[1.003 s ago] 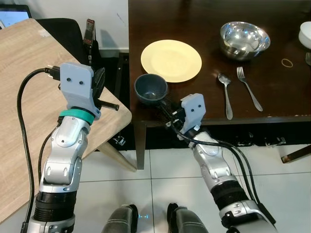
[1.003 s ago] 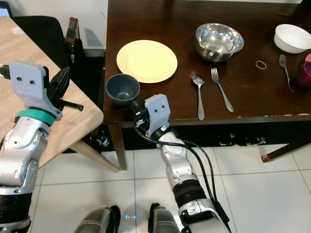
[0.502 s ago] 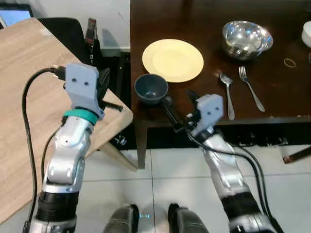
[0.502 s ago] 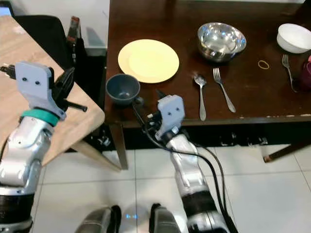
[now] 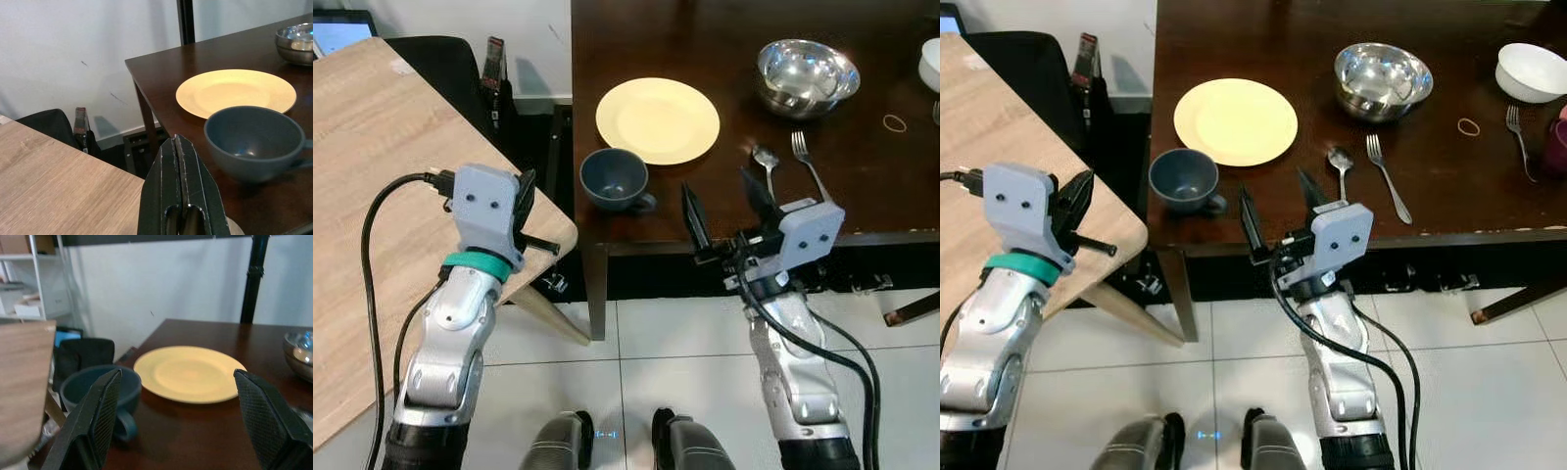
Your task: Setting the table
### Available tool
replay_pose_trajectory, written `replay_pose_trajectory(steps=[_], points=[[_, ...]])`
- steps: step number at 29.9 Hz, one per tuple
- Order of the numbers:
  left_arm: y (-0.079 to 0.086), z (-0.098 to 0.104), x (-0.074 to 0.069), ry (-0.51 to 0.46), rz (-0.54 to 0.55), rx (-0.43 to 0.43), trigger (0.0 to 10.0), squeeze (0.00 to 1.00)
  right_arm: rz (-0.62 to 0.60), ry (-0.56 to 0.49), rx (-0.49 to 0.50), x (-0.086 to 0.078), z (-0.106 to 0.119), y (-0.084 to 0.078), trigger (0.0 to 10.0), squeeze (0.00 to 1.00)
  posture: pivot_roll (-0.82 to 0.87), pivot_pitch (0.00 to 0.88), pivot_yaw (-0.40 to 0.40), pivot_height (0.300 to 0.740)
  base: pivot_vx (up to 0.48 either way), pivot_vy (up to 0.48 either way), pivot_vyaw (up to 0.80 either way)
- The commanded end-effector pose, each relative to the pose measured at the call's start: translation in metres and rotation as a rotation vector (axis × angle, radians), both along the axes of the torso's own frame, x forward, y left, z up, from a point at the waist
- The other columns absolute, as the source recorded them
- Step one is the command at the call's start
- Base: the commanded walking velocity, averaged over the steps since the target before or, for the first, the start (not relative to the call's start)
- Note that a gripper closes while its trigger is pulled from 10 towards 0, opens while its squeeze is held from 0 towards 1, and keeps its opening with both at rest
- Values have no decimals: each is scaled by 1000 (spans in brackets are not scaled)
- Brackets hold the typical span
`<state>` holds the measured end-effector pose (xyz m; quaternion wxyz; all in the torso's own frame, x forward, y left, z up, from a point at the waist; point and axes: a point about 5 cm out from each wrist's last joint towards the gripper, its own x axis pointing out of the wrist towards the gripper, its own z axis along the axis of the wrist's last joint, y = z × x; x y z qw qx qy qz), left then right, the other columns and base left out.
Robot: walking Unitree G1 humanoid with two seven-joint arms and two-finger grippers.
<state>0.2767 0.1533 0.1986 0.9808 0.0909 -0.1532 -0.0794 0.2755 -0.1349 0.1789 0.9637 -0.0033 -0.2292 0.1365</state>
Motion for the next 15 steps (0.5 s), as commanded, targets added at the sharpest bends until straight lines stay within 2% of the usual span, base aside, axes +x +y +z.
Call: replay_pose_trajectory(steps=[1,5,10,12,15], points=[[-1,-8,-7,11,-1,18,10000,0,-57,25,-10,2,-5,-8,10000,0,31,155,73,740,0,0,0],[-10,-13,-2,28,9,-30,10000,0,-143,5,3,22,8,-18,10000,0,30,138,61,740,0,0,0],[-13,-12,1,23,16,-36,10000,0,-171,7,24,29,12,-22,10000,0,31,134,55,740,0,0,0],[-14,-14,2,26,22,-34,10000,0,-190,19,-2,32,9,-24,10000,0,34,130,50,740,0,0,0],[-14,-18,0,34,24,-34,10000,0,-201,28,-19,32,5,-26,10000,0,28,131,48,740,-270,0,0]])
